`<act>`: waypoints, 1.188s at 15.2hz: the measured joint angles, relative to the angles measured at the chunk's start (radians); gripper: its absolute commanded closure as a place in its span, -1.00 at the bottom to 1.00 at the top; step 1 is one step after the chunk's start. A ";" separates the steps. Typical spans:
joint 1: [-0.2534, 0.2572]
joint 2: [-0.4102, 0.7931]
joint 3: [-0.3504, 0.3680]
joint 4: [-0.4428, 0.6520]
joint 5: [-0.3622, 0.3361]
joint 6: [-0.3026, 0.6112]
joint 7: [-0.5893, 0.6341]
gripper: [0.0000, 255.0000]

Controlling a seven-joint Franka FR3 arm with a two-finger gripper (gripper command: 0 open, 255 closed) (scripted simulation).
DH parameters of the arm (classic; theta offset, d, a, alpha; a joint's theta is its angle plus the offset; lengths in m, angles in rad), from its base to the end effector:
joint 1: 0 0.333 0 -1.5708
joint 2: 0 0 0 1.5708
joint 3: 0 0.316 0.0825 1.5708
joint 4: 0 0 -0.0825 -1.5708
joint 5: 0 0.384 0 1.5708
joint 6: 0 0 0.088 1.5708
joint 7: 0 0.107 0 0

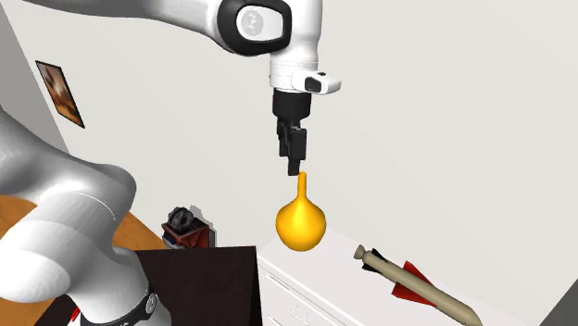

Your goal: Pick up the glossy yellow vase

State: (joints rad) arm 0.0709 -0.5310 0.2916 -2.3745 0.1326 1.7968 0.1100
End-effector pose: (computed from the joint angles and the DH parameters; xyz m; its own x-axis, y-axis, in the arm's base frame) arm 0.3577 0.1584 0.5023 0.9830 0.1736 -0.0597 0.1754 -0.9842 0.0257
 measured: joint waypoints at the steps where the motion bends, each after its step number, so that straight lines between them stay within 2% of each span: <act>1: 0.005 0.021 0.016 0.003 0.006 0.014 0.018 -1.00; 6: 0.022 0.173 0.101 0.051 0.016 0.095 0.111 -1.00; 10: 0.031 0.322 0.165 0.119 -0.005 0.155 0.195 -1.00; 14: 0.052 0.486 0.222 0.203 -0.052 0.208 0.295 -1.00; 18: 0.083 0.643 0.249 0.294 -0.116 0.240 0.382 -1.00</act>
State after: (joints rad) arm 0.1543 0.1124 0.5404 -2.0806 0.0165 2.0364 0.4921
